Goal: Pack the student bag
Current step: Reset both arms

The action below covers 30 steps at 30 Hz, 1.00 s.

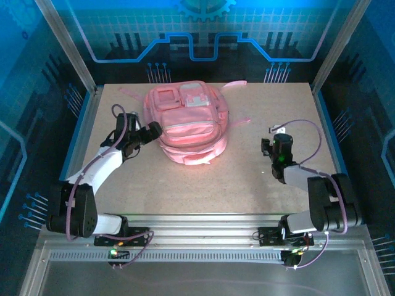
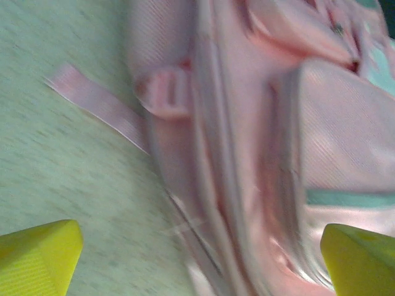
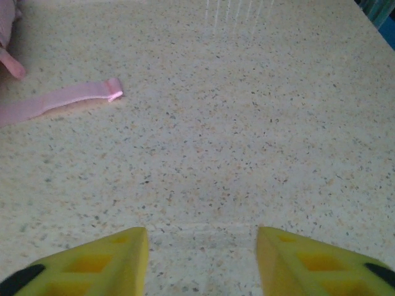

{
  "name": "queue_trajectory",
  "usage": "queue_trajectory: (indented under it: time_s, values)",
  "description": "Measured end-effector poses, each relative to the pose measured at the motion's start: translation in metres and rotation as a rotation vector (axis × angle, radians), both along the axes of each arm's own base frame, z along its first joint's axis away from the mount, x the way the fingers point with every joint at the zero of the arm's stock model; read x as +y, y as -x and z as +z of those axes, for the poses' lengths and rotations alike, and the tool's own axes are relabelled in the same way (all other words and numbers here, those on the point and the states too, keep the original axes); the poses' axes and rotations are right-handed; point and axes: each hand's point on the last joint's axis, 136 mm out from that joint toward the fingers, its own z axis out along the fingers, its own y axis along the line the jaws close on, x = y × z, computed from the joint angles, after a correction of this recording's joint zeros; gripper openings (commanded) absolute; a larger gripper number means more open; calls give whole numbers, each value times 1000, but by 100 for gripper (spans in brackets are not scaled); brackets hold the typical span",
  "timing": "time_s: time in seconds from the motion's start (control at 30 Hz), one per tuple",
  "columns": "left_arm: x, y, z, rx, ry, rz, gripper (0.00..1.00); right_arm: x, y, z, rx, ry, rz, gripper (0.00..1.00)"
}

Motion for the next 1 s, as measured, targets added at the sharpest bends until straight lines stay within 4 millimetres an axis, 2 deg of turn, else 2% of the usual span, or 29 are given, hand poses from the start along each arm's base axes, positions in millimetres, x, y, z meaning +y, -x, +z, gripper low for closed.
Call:
queue_trajectory:
  time_s: [0.1,0.13,0.27,0.37,0.57,0.73,1.0]
  values:
    - [28,4,-4,-53,-152,65,99,1,-2,-7,7,8,13,97]
    - [36,8,-10,-68,-203,80,99,2,-3,-7,3,6,19,100]
    - [56,25,-46,-65,-353,93,99,7,-8,1,-67,-12,50,100]
    - [60,25,-60,-87,-416,78,99,6,-4,-4,-66,-15,50,100]
    - [58,1,-55,-244,-464,27,99,6,-7,0,-87,-15,50,100]
    - [62,16,-78,-273,-451,10,99,7,-7,2,-94,-16,50,100]
    - [57,7,-58,-367,-448,-2,99,6,-8,2,-97,-14,47,100]
